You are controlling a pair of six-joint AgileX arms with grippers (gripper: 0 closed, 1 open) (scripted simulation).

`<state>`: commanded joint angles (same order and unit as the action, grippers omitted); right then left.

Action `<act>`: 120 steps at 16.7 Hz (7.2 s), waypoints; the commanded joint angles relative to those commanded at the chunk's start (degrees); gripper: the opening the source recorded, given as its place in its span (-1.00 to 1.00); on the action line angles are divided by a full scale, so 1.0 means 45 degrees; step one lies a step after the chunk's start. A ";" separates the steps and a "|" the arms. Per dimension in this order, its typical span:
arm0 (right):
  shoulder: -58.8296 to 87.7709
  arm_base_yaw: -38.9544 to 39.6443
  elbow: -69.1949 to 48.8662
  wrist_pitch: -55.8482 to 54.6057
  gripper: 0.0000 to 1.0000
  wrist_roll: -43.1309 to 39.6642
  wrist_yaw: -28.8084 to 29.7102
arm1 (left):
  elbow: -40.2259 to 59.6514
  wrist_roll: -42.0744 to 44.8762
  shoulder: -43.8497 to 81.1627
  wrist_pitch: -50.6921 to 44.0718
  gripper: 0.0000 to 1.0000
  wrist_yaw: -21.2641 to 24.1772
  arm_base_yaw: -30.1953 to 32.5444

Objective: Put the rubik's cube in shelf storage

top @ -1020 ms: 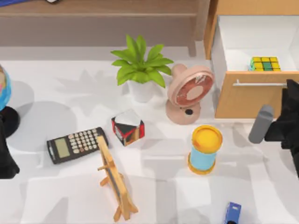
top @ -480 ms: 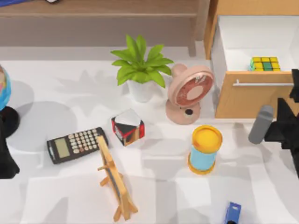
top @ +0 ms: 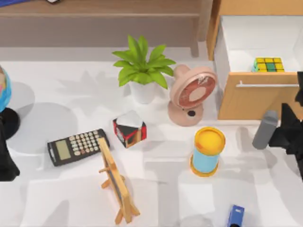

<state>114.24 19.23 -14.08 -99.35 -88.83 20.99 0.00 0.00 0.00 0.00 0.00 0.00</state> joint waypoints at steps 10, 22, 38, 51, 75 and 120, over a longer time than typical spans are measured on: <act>0.0261 0.0321 0.0529 -0.0237 1.00 0.0109 0.0124 | 0.0000 0.0000 0.0000 0.0000 1.00 0.0000 0.0000; -0.4189 0.2703 -0.3248 0.5658 1.00 0.4543 -0.2720 | 0.0000 0.0000 0.0000 0.0000 1.00 0.0000 0.0000; -0.1064 -0.0026 -1.6755 2.6601 1.00 1.5220 -0.4311 | 0.0000 0.0000 0.0000 0.0000 1.00 0.0000 0.0000; 0.4619 -0.2400 -2.5944 3.9125 1.00 2.1224 -0.4344 | 0.0000 0.0000 0.0000 0.0000 1.00 0.0000 0.0000; 0.5952 -0.2566 -2.4961 3.7600 1.00 2.1905 -0.4369 | 0.0000 0.0000 0.0000 0.0000 1.00 0.0000 0.0000; 0.5305 -0.2349 -2.6330 3.9616 -1.00 2.1914 -0.4228 | 0.0000 0.0000 0.0000 0.0000 1.00 0.0000 0.0000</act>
<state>138.11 8.66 -132.57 78.92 9.78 1.96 0.00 0.00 0.00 0.00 0.00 0.00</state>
